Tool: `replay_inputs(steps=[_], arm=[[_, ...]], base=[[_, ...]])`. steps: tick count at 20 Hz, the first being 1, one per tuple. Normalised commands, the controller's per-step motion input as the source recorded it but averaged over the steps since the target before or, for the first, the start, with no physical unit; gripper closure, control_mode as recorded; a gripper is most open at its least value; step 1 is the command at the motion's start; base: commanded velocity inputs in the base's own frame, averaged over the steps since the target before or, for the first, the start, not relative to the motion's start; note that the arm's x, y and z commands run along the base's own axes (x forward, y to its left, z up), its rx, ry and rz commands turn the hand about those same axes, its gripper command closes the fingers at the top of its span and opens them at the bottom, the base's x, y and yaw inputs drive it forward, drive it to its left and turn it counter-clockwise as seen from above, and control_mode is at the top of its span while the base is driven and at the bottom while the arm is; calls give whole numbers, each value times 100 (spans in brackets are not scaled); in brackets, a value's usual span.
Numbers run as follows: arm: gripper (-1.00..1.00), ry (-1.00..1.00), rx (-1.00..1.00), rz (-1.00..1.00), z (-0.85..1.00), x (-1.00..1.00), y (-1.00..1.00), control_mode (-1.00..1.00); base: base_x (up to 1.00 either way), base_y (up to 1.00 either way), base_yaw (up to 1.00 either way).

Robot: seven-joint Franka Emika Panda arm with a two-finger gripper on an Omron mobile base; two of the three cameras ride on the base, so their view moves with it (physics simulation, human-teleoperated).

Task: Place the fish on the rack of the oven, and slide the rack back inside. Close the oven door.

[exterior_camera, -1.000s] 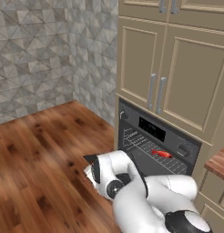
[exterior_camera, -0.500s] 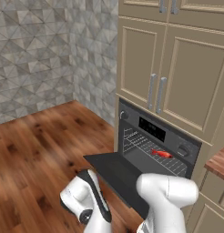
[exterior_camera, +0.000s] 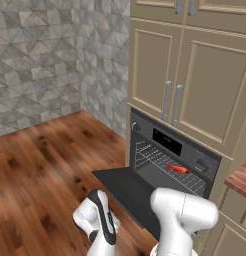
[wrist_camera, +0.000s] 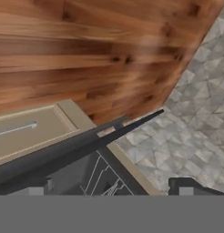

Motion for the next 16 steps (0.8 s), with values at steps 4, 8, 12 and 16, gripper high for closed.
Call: replay_inputs(steps=[4, 8, 12, 16], arm=[[-100, 2, -23, -32, -72, 16, 66, -100], [-100, 1, -22, -28, -76, 1, 96, -100], [-100, 0, -26, -23, -86, 0, 100, -100], [-100, 0, -26, -21, -91, 1, 100, -100]], base=[[0, 0, 0], [0, 0, 0], [0, 0, 0], [0, 0, 0]])
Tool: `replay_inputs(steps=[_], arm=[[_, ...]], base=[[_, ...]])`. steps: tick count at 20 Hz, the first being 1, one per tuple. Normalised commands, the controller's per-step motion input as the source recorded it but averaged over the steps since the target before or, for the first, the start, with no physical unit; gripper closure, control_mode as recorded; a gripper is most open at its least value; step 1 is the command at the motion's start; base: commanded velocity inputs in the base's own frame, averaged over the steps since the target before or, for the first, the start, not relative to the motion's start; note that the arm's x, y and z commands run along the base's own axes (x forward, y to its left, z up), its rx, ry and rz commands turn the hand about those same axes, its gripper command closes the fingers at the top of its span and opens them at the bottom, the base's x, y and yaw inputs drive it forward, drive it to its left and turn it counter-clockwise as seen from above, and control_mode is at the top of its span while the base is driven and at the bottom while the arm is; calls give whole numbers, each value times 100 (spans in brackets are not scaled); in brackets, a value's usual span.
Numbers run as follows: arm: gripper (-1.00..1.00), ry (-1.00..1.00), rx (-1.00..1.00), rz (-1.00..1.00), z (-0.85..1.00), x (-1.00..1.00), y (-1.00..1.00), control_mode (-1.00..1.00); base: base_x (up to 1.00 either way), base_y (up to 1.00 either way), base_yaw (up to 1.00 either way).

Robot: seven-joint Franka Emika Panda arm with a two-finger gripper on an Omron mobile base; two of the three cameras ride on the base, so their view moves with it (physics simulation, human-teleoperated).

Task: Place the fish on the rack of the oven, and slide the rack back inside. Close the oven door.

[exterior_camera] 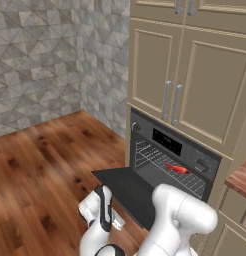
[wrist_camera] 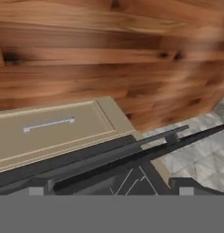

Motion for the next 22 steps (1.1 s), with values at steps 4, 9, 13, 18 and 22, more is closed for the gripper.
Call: replay_inputs(steps=[4, 9, 13, 18, 22], arm=[[-100, 0, -28, -21, -99, 11, 100, -100], [-100, 1, -31, -19, -100, 28, 100, -100], [-100, 0, -31, -18, -100, 41, 100, -100], [-100, 0, -34, -16, -100, 52, 100, -100], [-100, 0, -39, -16, -100, 58, 100, -100]], base=[[0, 0, 0], [0, 0, 0], [0, 0, 0], [0, 0, 0], [0, 0, 0]])
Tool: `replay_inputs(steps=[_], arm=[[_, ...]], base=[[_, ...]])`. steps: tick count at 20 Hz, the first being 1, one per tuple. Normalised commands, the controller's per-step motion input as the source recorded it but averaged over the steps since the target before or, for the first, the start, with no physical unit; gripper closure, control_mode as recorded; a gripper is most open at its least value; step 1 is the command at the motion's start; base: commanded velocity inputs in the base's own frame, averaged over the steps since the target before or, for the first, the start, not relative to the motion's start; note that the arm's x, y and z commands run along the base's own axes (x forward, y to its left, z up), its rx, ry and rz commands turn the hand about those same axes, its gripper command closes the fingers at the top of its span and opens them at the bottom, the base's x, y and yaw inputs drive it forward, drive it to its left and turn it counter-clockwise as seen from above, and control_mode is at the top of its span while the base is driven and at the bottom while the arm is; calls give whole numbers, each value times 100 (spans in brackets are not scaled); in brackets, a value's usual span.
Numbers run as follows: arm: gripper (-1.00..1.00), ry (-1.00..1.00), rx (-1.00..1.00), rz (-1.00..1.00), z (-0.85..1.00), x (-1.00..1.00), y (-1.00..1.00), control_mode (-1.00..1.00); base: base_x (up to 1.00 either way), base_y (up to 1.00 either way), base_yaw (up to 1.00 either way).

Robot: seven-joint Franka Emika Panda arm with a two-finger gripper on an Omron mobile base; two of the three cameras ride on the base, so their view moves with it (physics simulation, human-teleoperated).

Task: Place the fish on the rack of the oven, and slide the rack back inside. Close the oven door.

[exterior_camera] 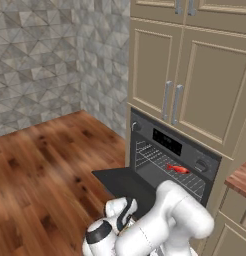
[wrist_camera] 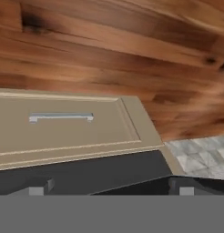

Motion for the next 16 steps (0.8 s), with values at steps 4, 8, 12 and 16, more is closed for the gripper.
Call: replay_inputs(steps=[4, 8, 12, 16], arm=[[-100, -1, -40, -23, -100, 54, 92, -100], [-100, -16, -32, -37, -72, 36, 33, -100], [-100, -28, -18, -37, 19, 3, 0, -100], [-100, -39, -25, -33, 74, 0, -12, -100]], base=[[0, 0, 0], [0, 0, 0], [0, 0, 0], [0, 0, 0]])
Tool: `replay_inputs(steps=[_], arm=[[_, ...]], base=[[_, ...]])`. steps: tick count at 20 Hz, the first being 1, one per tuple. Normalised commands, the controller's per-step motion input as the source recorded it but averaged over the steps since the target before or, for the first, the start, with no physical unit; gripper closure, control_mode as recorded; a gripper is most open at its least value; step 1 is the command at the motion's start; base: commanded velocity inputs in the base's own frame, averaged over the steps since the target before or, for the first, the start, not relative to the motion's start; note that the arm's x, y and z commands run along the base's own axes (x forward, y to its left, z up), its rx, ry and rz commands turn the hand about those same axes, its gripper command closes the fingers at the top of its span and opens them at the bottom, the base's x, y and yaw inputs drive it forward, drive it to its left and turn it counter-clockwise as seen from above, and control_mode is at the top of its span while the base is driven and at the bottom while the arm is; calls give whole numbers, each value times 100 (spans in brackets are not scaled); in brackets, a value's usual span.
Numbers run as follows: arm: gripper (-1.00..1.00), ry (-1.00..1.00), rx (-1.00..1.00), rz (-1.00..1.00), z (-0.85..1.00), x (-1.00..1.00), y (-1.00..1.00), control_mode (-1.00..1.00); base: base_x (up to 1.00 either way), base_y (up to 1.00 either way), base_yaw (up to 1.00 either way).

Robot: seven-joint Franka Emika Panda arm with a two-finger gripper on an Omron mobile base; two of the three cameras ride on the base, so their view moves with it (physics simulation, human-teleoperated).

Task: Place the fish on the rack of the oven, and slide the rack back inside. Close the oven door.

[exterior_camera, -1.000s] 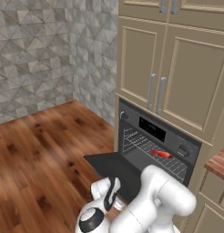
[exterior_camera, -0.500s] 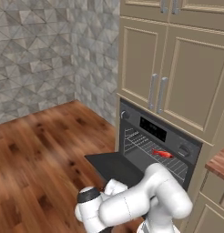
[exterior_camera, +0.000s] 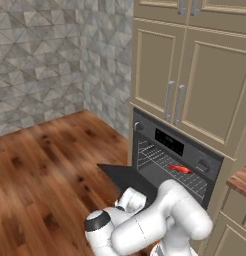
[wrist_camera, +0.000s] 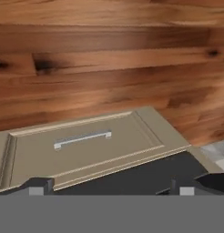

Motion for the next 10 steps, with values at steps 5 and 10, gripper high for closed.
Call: replay_inputs(steps=[5, 10], arm=[[-100, -41, -38, -33, 64, 0, -30, -100], [-100, -32, -46, -33, 49, 4, -48, -100]], base=[[0, 0, 0], [0, 0, 0]])
